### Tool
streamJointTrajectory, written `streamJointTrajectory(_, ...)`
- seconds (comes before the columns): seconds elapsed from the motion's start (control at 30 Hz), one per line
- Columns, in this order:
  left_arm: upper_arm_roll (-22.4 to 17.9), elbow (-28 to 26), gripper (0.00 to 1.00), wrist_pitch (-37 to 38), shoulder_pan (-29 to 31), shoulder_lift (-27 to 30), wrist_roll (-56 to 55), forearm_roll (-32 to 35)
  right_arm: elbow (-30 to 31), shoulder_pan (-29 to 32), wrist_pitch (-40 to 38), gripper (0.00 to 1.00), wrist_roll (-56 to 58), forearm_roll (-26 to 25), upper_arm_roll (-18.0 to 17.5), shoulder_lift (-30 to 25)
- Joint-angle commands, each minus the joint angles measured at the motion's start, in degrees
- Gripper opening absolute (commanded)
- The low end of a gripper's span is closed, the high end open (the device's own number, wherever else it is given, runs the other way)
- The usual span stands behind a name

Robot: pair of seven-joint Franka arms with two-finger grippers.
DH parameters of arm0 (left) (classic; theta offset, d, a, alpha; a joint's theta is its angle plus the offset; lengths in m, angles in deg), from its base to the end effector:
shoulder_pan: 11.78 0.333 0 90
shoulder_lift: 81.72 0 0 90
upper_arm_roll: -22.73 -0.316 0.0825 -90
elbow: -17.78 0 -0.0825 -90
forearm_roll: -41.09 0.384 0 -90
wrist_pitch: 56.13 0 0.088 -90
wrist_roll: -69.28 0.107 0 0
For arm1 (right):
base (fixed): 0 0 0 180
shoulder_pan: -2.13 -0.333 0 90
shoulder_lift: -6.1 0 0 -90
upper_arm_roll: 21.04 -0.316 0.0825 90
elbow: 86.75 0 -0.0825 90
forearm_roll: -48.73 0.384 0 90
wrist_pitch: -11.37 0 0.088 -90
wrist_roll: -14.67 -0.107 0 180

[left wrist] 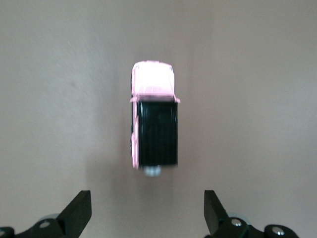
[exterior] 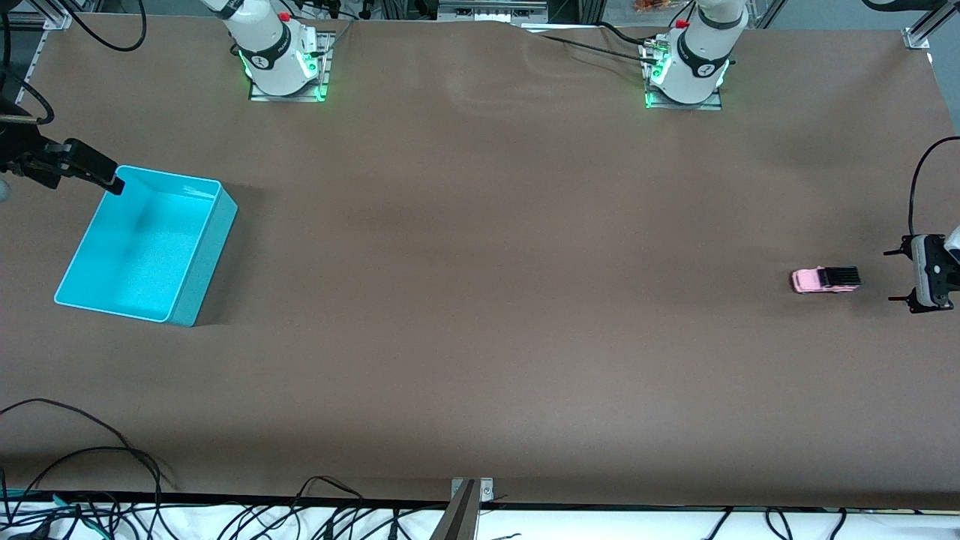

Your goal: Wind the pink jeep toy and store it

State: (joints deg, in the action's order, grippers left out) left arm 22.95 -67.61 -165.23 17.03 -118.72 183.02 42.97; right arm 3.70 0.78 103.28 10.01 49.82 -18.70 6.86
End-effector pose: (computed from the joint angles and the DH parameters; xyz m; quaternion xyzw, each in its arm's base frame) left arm 0.6007 0.3305 0.2753 0.7267 -0.6770 -0.0502 0.1051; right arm 0.5616 -0.0076 0.6164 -0.9987 0.0495 -0.0058 0.0094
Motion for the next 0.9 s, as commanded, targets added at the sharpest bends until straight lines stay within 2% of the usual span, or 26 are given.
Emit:
streamJointTrajectory(0.0,-0.13,0.22,1.00,4.51,-3.14,4.04,-5.54,0.67,-0.89,0.03,-0.42,1.00,-0.09,0.22,-0.05,-0.05)
streamJointTrajectory(0.2,-0.04,0.39,1.00,6.18,-5.69,7.82,-11.52,0.76,-0.89,0.03,-0.51,1.00,-0.09,0.22,-0.05,-0.05)
streamJointTrajectory(0.33,0.13,2.50,1.00,7.49,-7.01,8.52,-13.80,0.67,-0.89,0.03,-0.51,1.00,-0.09,0.22,-0.05,-0.05)
streamJointTrajectory(0.87,0.31,14.28,1.00,27.79,-16.15,8.61,-35.86,0.58,-0.89,0.03,-0.51,1.00,-0.09,0.22,-0.05,-0.05)
